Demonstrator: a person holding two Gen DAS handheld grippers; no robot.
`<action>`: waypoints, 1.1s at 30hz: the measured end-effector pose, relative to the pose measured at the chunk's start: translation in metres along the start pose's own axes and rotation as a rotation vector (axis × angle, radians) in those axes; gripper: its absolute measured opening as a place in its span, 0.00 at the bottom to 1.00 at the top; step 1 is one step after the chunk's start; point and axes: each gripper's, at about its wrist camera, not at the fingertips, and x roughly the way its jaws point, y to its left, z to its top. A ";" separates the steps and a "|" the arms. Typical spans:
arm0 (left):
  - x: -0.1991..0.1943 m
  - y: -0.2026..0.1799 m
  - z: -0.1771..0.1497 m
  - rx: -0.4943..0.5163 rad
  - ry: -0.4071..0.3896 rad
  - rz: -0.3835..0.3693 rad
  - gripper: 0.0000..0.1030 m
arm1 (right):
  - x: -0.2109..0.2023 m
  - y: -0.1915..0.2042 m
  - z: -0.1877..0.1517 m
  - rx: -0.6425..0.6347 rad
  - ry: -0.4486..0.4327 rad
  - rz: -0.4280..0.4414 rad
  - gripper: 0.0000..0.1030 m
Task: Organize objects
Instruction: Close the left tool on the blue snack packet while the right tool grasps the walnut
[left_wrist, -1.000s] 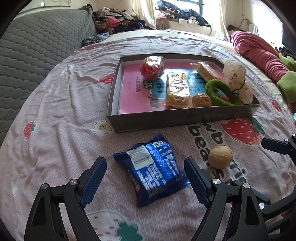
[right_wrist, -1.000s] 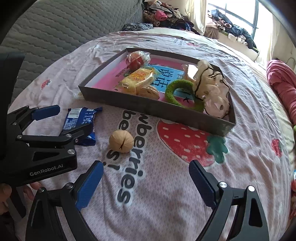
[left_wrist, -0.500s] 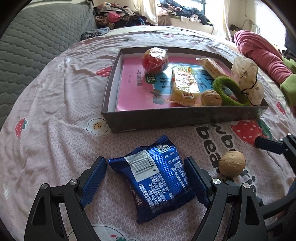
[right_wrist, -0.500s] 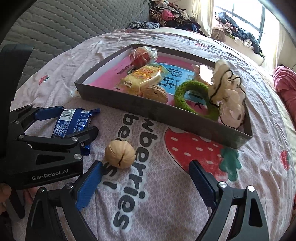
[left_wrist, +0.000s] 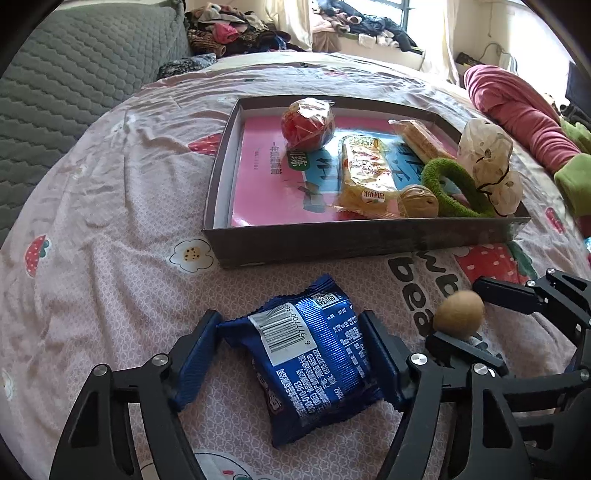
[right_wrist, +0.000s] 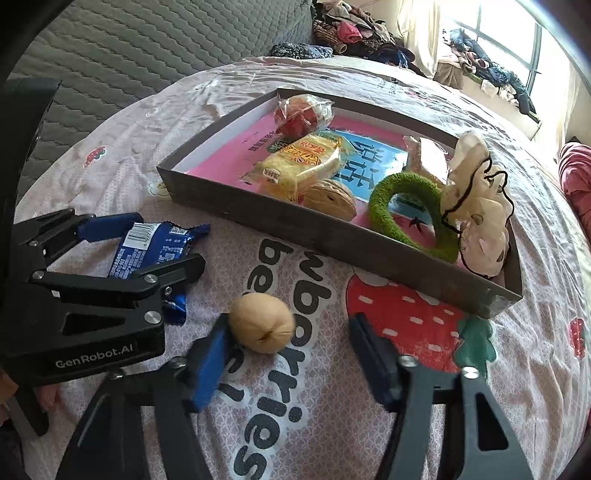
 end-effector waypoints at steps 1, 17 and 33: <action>-0.001 -0.001 0.000 0.002 -0.001 -0.001 0.71 | 0.000 0.000 0.000 0.000 0.001 0.001 0.53; -0.003 -0.001 -0.001 -0.002 0.002 -0.019 0.68 | 0.002 -0.004 0.003 0.037 -0.006 0.043 0.31; -0.001 0.003 0.001 -0.014 0.000 -0.032 0.68 | 0.005 -0.002 0.010 0.036 -0.031 0.054 0.31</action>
